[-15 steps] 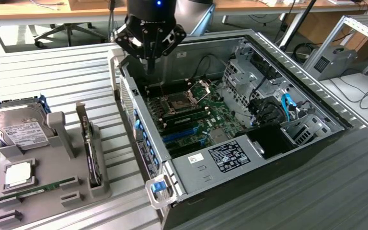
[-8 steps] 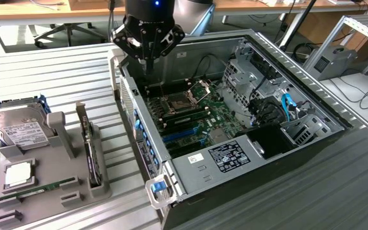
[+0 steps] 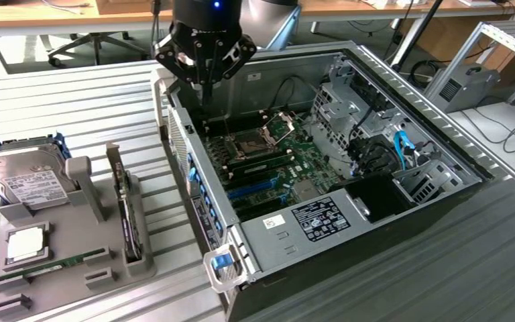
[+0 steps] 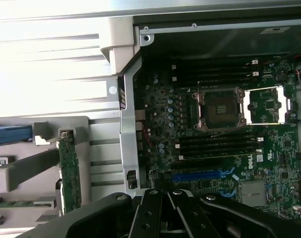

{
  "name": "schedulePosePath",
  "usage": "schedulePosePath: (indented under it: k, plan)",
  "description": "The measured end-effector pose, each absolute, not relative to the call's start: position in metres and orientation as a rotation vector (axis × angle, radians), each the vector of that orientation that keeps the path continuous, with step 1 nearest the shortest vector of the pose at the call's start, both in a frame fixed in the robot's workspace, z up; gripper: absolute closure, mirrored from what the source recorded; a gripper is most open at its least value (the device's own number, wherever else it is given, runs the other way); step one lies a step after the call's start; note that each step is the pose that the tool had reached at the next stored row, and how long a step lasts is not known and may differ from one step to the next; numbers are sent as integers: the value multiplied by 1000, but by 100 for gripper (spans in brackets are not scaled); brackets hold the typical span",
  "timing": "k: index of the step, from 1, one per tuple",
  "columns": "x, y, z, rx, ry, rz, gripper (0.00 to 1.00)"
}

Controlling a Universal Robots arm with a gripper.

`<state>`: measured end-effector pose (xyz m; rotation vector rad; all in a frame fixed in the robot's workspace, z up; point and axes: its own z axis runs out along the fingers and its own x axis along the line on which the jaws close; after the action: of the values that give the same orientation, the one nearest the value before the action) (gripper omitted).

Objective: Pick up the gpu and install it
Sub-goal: 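Reach for the gpu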

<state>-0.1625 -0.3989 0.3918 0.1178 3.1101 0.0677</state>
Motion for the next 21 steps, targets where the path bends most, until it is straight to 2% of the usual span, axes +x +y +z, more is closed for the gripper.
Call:
schedulePosePath:
  k: [21]
  plan:
    - [-170, -399, 391, 118, 3110, 68, 89]
